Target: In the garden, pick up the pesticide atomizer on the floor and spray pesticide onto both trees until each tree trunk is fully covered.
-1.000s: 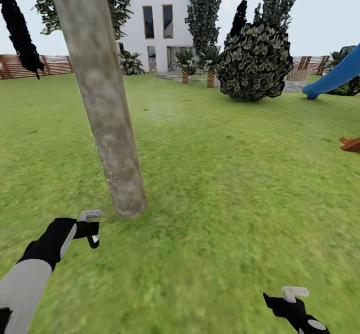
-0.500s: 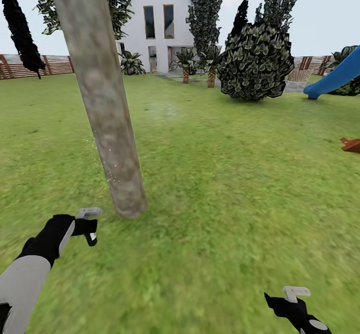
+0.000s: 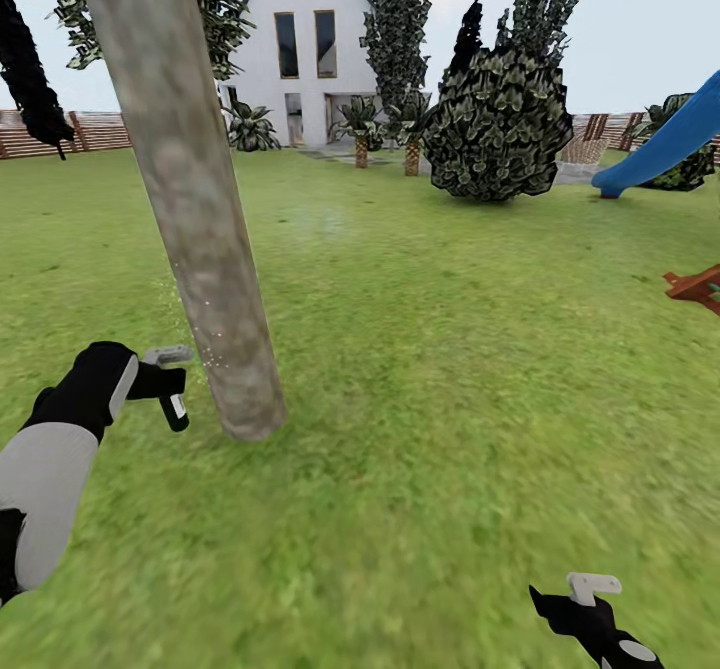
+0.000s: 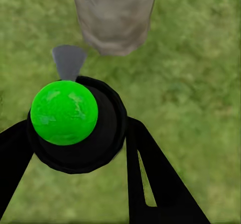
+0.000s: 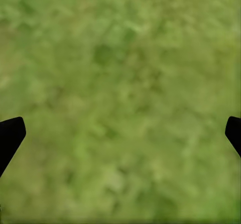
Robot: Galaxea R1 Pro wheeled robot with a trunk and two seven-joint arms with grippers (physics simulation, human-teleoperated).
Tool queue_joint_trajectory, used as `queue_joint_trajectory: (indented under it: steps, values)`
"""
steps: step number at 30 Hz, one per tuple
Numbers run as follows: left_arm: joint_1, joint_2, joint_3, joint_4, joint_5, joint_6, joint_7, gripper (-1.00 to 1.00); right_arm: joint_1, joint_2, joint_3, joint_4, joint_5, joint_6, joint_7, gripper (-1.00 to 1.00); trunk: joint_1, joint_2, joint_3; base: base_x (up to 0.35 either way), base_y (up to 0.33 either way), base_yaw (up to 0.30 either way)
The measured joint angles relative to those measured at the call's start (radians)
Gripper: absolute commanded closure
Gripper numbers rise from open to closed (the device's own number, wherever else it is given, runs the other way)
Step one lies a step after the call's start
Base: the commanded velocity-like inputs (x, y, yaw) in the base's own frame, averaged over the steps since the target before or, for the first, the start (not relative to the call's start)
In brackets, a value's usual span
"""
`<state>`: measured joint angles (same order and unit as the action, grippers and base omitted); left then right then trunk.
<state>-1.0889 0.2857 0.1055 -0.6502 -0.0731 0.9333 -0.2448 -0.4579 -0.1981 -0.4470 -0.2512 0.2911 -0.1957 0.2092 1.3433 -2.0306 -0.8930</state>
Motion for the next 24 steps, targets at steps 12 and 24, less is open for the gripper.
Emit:
queue_joint_trajectory:
  steps: [12,24]
  values:
    - [-0.001,0.015,-0.001,-0.001,-0.016,0.003,-0.003,1.00,0.000,0.007,0.001,0.001,0.000,0.001,0.000,-1.00,0.000,0.000,0.000,0.000,0.025,-0.055]
    - [0.146,-0.001,0.004,-0.092,-0.086,-0.014,-0.008,1.00,0.000,-0.006,-0.002,-0.001,0.000,0.000,0.000,-1.00,0.000,0.000,0.000,0.000,0.005,-0.002]
